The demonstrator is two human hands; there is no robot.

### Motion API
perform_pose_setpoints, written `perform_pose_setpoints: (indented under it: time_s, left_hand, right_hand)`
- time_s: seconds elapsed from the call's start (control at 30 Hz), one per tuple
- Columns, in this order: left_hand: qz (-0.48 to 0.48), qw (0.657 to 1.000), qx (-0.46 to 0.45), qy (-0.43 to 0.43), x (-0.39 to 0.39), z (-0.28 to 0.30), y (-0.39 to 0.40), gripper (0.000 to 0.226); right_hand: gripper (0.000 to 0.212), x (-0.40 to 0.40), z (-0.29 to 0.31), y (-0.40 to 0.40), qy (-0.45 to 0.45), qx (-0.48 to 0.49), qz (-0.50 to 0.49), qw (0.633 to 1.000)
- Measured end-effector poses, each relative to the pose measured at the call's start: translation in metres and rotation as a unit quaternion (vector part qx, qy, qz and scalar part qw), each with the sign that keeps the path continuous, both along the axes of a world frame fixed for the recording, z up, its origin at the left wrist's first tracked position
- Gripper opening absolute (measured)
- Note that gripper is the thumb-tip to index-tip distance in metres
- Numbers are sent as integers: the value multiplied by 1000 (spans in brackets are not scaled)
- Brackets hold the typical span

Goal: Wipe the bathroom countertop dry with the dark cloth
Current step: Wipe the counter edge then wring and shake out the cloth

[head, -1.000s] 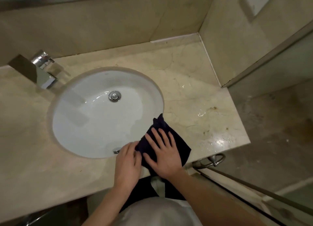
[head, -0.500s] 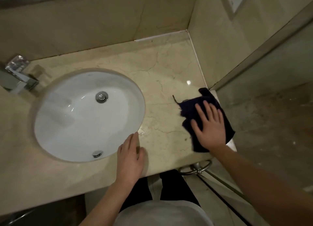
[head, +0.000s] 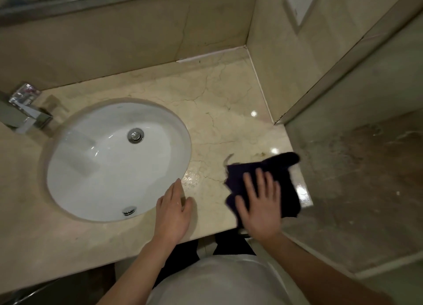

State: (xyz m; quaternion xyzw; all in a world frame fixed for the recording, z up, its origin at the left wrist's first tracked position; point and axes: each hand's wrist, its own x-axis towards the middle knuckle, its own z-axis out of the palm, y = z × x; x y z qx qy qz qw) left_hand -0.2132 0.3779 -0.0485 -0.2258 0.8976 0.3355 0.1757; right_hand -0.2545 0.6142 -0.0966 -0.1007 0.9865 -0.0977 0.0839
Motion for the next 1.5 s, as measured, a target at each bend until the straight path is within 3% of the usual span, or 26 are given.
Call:
perform_pose_setpoints:
  time_s: [0.13,0.33,0.57,0.7,0.9,0.97,1.07,1.17,1.33,1.5]
  left_hand:
    - [40,999,32,1,-3,-4,-5,50]
    - [101,991,90,-1,-6,6,-5,42]
    - [122,988,92,-20,-5,6,-11,42]
    - [158,982,102,-5,-5,5,-8,39]
    - [298,943,149,16,-13,10,-1,36]
    - [325,932,157,25,-16,11,2,35]
    - [276,954,100,58,-17,-1,8,35]
    - [247,964,56,82,-28,-11,16,40]
    - [226,964,92,109,-94,-14,28,41]
    - [397,907,102,91,-164,-31,20,33]
  right_hand:
    - [67,-5,2,-43,-19,1,128,992]
    - [66,-65,-2,-50,-23,-40,213,976]
    - [64,-185,-9,-81,7,-10,70,997]
    - [63,-148,-7,-109,26,-23,55,998]
    - [62,-4,-2,-134,-6,-49,234,971]
    - [62,5,-3,-129,-19,-41,266,963]
    - [59,-32,-2,-108,-14,-61,323,944]
    - [58,-103,-3,-93,-2,-50,272,961]
    - [65,-236,-5,-88,12,-7,128,992]
    - [65,-280,-5,-78,30,-5,29,999]
